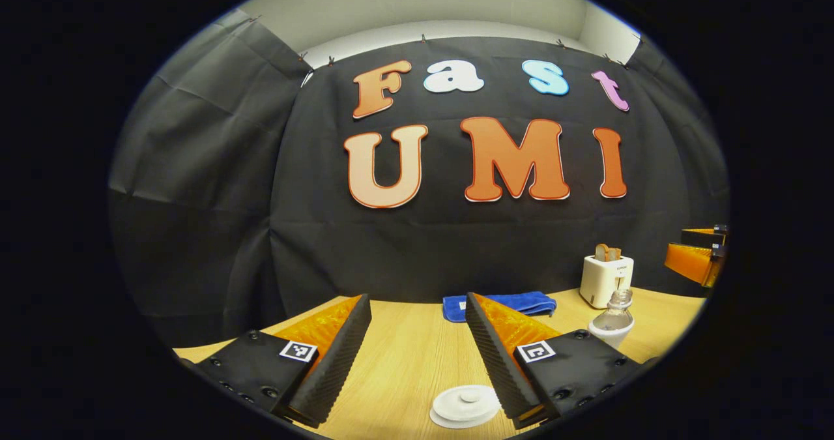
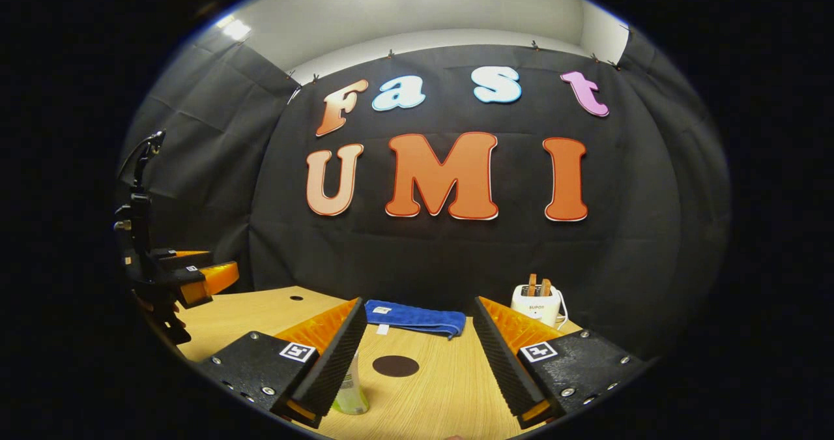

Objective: Open the teacup lid with one hand, grasp the water bottle and pour water into the teacup with the other hand; after pouring, place the water bottle on the coaster and then close the teacup lid.

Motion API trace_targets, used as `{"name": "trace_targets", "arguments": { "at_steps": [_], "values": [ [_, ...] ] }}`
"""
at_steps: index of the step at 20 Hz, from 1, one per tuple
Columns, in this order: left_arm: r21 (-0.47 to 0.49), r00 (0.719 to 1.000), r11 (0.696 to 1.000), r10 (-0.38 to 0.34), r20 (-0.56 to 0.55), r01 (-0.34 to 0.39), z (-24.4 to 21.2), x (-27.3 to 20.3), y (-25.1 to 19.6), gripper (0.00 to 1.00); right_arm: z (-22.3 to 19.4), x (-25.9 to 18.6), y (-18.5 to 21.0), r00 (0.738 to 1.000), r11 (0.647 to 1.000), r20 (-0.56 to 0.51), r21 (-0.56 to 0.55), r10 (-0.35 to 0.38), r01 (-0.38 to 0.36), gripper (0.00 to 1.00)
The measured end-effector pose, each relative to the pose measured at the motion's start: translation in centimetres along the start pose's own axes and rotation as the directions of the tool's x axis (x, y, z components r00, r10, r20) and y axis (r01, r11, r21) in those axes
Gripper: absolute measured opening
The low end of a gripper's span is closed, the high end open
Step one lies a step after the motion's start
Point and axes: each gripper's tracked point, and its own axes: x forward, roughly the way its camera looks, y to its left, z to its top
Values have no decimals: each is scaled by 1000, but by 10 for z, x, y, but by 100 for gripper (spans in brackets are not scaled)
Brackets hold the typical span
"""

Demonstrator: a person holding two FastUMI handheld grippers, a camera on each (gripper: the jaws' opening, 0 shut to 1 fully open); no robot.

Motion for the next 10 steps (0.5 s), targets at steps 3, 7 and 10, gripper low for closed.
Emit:
{"name": "trace_targets", "arguments": {
  "at_steps": [3, 7, 10],
  "values": [
    [-25, 998, 999, -43, -37, 42, -18, 0, -8, 96, -9, -3, 10, 999, 999, -19, 23, 46, -45, 98],
    [-41, 993, 997, -66, -97, 62, -47, 0, -14, 96, -18, -4, 21, 996, 996, -30, 38, 83, -82, 98],
    [-41, 988, 996, -86, -128, 81, -64, 0, -17, 96, -27, -5, 30, 993, 993, -46, 32, 111, -110, 98]
  ]
}}
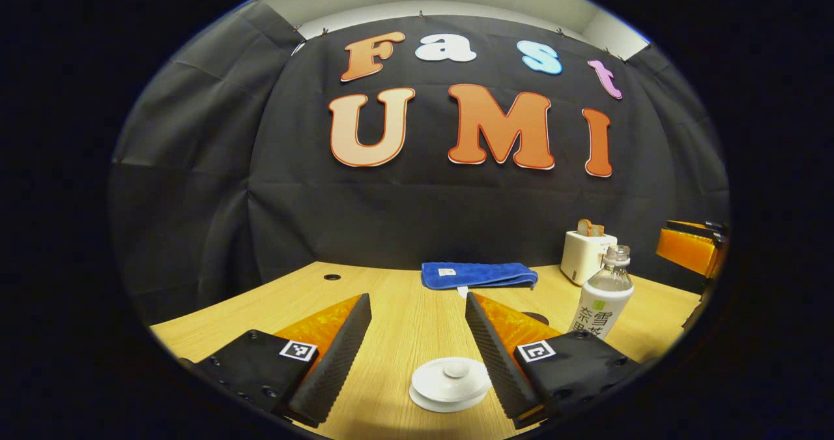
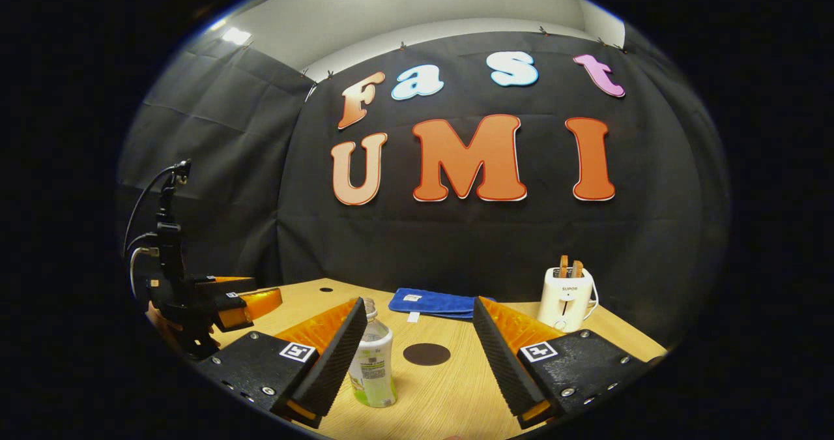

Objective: Open the teacup lid with one hand, grasp the water bottle and pour water into the teacup with the other hand; after pouring, place the water bottle on the coaster and then close the teacup lid.

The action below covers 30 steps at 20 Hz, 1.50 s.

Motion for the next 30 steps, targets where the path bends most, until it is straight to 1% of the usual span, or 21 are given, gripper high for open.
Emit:
{"name": "trace_targets", "arguments": {
  "at_steps": [3, 7, 13, 15, 20, 25, 27, 28, 30],
  "values": [
    [7, 999, 1000, -19, -35, 19, -16, 2, -3, 96, -6, 1, 6, 1000, 1000, -11, -1, 20, -20, 98],
    [10, 995, 999, -40, -90, 41, -36, 7, -11, 96, -15, 2, 16, 997, 998, -36, 34, 62, -61, 99],
    [23, 985, 997, -62, -160, 67, -61, 14, -21, 96, -27, 3, 23, 994, 996, -59, 20, 92, -91, 98],
    [42, 982, 997, -59, -178, 68, -67, 16, -22, 96, -31, 4, 25, 993, 995, -72, 11, 98, -98, 98],
    [75, 972, 992, -82, -221, 101, -82, 21, -34, 96, -42, 8, 27, 989, 994, -98, 0, 109, -109, 98],
    [84, 967, 990, -89, -241, 112, -88, 23, -37, 96, -50, 10, 25, 987, 994, -114, 2, 109, -110, 98],
    [76, 967, 992, -80, -241, 101, -89, 25, -34, 92, -52, 10, 25, 987, 994, -118, 5, 107, -107, 98],
    [74, 965, 992, -80, -249, 101, -91, 25, -35, 82, -52, 11, 24, 987, 994, -120, 6, 106, -106, 98],
    [81, 961, 991, -77, -266, 102, -96, 25, -34, 77, -55, 11, 22, 987, 994, -124, 6, 105, -105, 98]
  ]
}}
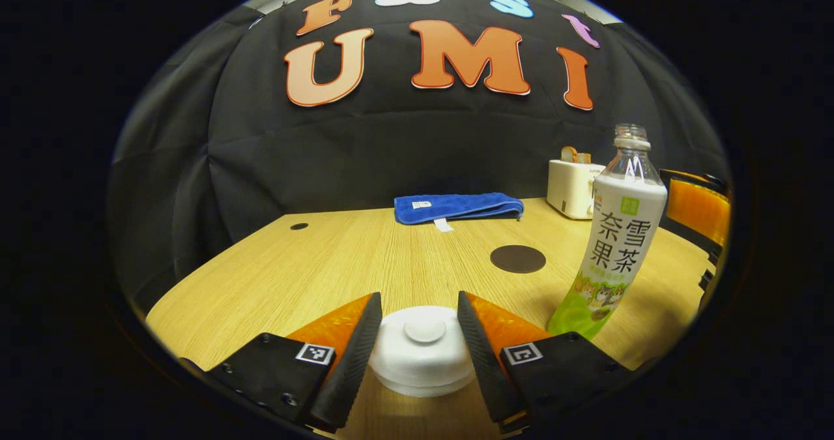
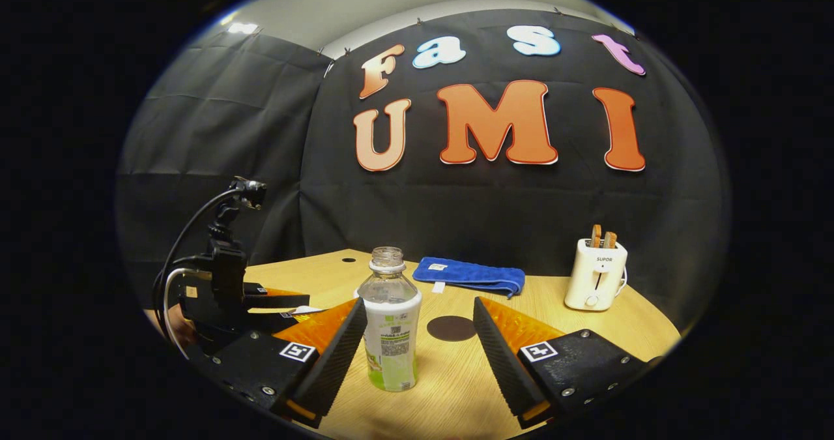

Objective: Open the teacup lid with one hand, grasp the water bottle and pour water into the teacup with the other hand; after pouring, place the water bottle on the coaster and then close the teacup lid.

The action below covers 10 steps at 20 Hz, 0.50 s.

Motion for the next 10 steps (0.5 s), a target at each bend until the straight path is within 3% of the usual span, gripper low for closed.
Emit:
{"name": "trace_targets", "arguments": {
  "at_steps": [3, 4, 5, 8, 10],
  "values": [
    [9, 1000, 1000, 8, 11, -8, 3, 0, 0, 79, -4, 2, 1, 1000, 1000, -11, 8, 7, -7, 98],
    [11, 1000, 1000, 8, 9, -8, 4, 1, 0, 66, -4, 3, 0, 1000, 1000, -13, 8, 8, -8, 98],
    [17, 1000, 1000, 6, 5, -6, 3, 1, -1, 69, -5, 3, 0, 1000, 1000, -14, 8, 11, -11, 99],
    [28, 1000, 1000, 3, 14, -4, 7, 2, -3, 51, -5, 5, 2, 1000, 1000, -14, 8, 18, -18, 98],
    [44, 1000, 999, 0, 8, -1, 6, 0, -4, 46, -5, 7, 2, 1000, 1000, -17, 10, 23, -23, 98]
  ]
}}
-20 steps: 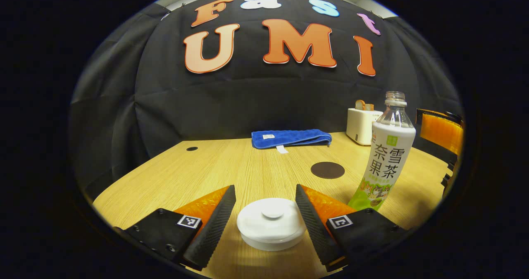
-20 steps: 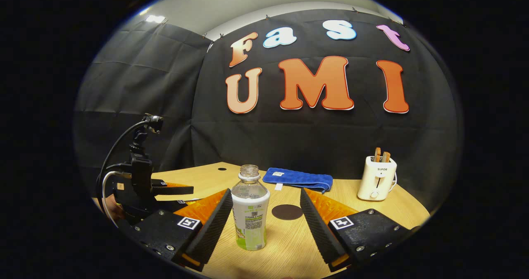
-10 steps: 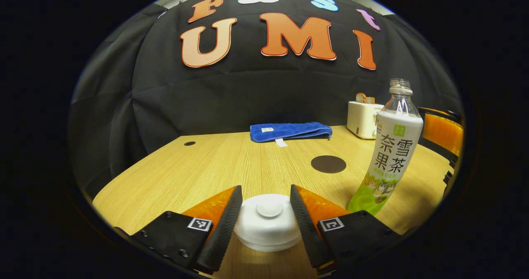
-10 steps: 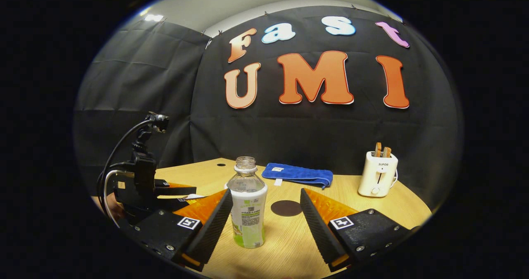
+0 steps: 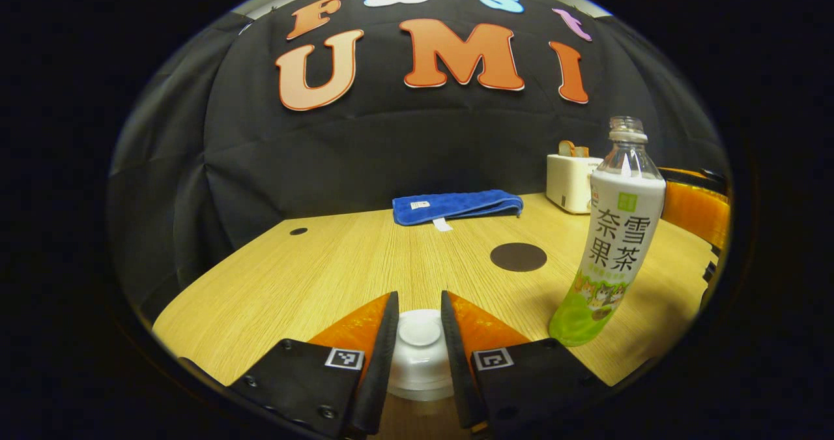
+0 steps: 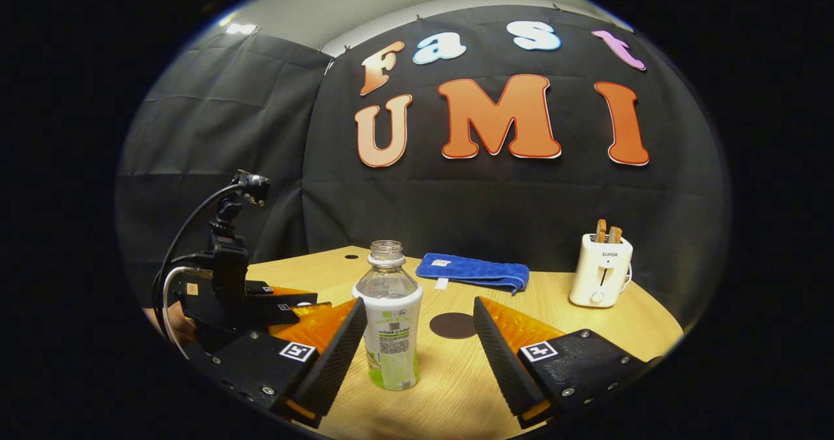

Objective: Open the teacup lid with one hand, grasp the water bottle and pour water into the teacup with the other hand; after pouring, place the water bottle on the coaster and then close the teacup lid.

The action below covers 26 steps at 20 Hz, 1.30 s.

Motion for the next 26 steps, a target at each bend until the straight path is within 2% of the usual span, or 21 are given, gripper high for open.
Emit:
{"name": "trace_targets", "arguments": {
  "at_steps": [13, 14, 17, 19, 23, 24, 26],
  "values": [
    [13, 1000, 1000, -19, 12, 19, 1, 2, -4, 45, -4, 3, 9, 1000, 999, -23, -46, 13, -14, 98],
    [12, 1000, 1000, -19, 15, 19, 2, 1, -4, 47, -3, 2, 8, 1000, 999, -22, -47, 12, -13, 98],
    [7, 1000, 1000, -6, 14, 6, 1, 2, -1, 45, -2, 3, 7, 1000, 999, -21, -48, 7, -8, 98],
    [-2, 1000, 1000, 1, 10, -1, 0, 2, 1, 54, -2, 2, 5, 1000, 999, -19, -48, 6, -7, 98],
    [-3, 1000, 1000, -3, 10, 3, 3, 2, -2, 53, -3, 1, 2, 1000, 999, -18, -42, 0, 0, 98],
    [-6, 1000, 1000, 11, 26, -11, 3, -1, 0, 51, -2, 1, 1, 1000, 999, -18, -40, -1, 1, 98],
    [-11, 1000, 1000, 10, 19, -10, 3, 1, 0, 36, -2, 1, 0, 1000, 999, -17, -39, -2, 1, 98]
  ]
}}
